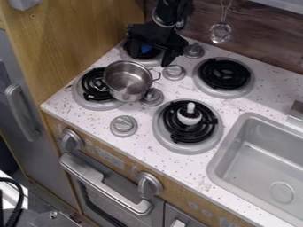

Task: Moves the silver pot to the top right burner

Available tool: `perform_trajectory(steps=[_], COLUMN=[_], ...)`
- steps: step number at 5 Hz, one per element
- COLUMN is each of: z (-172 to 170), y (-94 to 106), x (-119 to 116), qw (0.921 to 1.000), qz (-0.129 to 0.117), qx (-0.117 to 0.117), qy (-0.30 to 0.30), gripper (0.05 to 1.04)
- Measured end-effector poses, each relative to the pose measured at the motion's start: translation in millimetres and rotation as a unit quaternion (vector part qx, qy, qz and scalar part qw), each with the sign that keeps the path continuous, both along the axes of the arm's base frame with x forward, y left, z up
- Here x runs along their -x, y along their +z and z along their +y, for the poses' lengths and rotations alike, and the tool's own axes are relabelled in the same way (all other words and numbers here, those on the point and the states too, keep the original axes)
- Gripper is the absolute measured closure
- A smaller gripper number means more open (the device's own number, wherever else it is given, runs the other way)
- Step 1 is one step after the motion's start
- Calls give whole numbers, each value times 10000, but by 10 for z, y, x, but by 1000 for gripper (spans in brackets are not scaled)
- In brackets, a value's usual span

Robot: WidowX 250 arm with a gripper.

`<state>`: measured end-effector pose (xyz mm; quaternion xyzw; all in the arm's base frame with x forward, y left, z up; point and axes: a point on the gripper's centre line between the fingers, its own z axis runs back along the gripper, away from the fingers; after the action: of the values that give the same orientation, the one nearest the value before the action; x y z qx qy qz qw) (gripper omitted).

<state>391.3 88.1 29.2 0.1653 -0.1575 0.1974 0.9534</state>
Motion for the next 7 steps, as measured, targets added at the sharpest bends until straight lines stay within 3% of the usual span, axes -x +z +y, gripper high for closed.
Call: perform_trajectory(steps=[1, 2, 4, 5, 6, 7], z=[-10, -1, 217, 341, 396, 402], y=[-179, -287, -588, -767, -841, -849], x=[65, 89, 148, 107, 37, 35], qw=[9997, 9995, 9962, 9943, 9936, 9930], qz=[236, 246, 753, 987, 1027, 1092], qx=[40, 205, 416, 328, 433, 433], qy=[11, -1, -149, -213, -166, -138], gripper=[90, 90, 90, 89, 126, 233])
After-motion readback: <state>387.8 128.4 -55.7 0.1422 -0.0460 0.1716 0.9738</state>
